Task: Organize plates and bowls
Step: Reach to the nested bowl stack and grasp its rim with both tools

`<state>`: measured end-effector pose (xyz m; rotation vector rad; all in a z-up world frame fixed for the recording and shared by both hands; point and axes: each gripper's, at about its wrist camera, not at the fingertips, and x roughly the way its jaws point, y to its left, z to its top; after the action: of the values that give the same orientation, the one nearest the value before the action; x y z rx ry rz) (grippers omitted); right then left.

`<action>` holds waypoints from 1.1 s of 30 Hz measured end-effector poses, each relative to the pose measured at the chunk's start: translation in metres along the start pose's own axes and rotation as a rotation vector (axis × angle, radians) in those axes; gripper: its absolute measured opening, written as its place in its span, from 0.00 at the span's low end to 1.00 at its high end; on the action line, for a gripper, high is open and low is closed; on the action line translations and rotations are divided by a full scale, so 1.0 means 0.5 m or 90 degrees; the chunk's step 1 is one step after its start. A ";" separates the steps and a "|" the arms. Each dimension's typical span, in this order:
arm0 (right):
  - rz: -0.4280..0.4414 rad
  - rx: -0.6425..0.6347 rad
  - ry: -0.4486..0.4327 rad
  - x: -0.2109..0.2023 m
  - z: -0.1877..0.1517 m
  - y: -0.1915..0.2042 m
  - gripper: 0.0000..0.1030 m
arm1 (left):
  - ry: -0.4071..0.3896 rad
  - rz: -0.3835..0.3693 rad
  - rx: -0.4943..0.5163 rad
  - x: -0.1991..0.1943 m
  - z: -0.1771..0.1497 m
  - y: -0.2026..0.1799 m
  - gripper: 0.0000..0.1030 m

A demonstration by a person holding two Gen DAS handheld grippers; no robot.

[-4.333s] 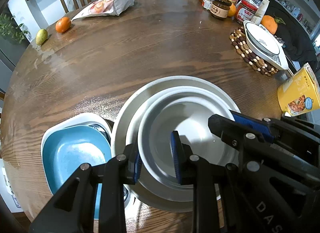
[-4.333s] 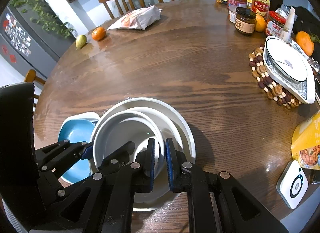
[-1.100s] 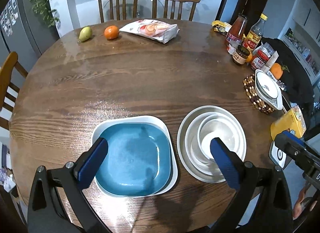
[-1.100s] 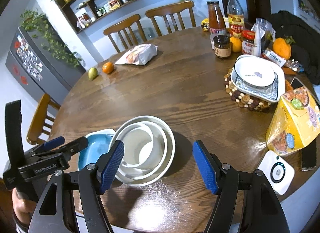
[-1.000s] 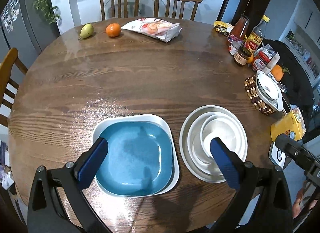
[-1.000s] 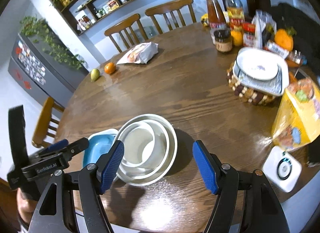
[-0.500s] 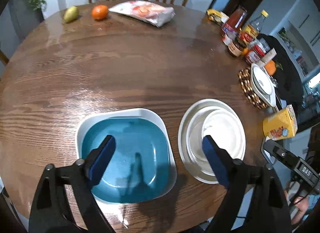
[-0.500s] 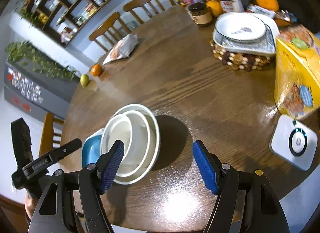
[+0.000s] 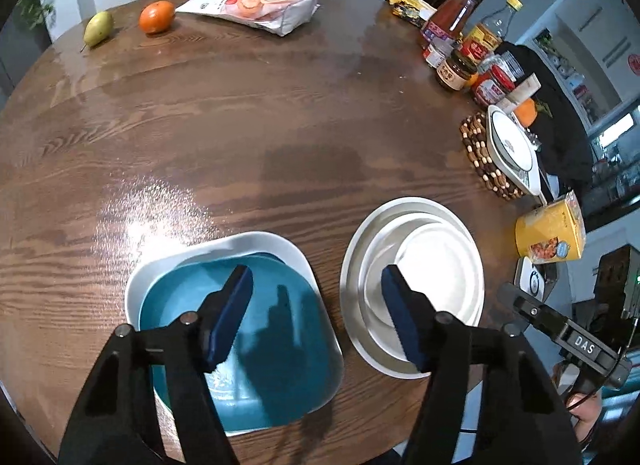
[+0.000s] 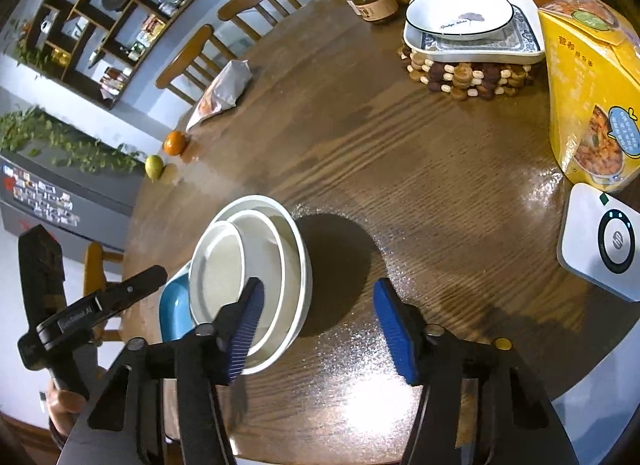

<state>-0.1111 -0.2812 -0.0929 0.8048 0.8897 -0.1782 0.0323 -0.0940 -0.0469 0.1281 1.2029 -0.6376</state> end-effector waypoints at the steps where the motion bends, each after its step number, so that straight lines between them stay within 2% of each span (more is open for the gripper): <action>1: 0.001 -0.001 0.004 0.004 -0.001 0.001 0.45 | 0.002 0.003 0.004 0.002 0.001 -0.001 0.49; 4: 0.008 0.006 0.011 0.009 -0.004 -0.001 0.44 | 0.010 0.004 0.012 0.009 0.002 -0.001 0.49; 9: 0.016 0.010 0.023 0.020 -0.003 0.000 0.36 | 0.025 0.001 0.019 0.023 0.003 -0.004 0.49; 15: 0.024 0.024 0.031 0.026 -0.004 -0.012 0.34 | 0.034 0.006 0.017 0.038 0.000 -0.005 0.49; 29: -0.002 0.015 0.047 0.039 -0.010 -0.008 0.34 | 0.051 0.021 0.016 0.059 0.000 -0.007 0.48; 33: -0.007 0.011 0.045 0.042 -0.010 -0.006 0.30 | 0.043 0.046 0.028 0.057 0.002 -0.012 0.48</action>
<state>-0.1023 -0.2760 -0.1119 0.8268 0.9607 -0.1671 0.0362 -0.1105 -0.0708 0.2303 1.2436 -0.6006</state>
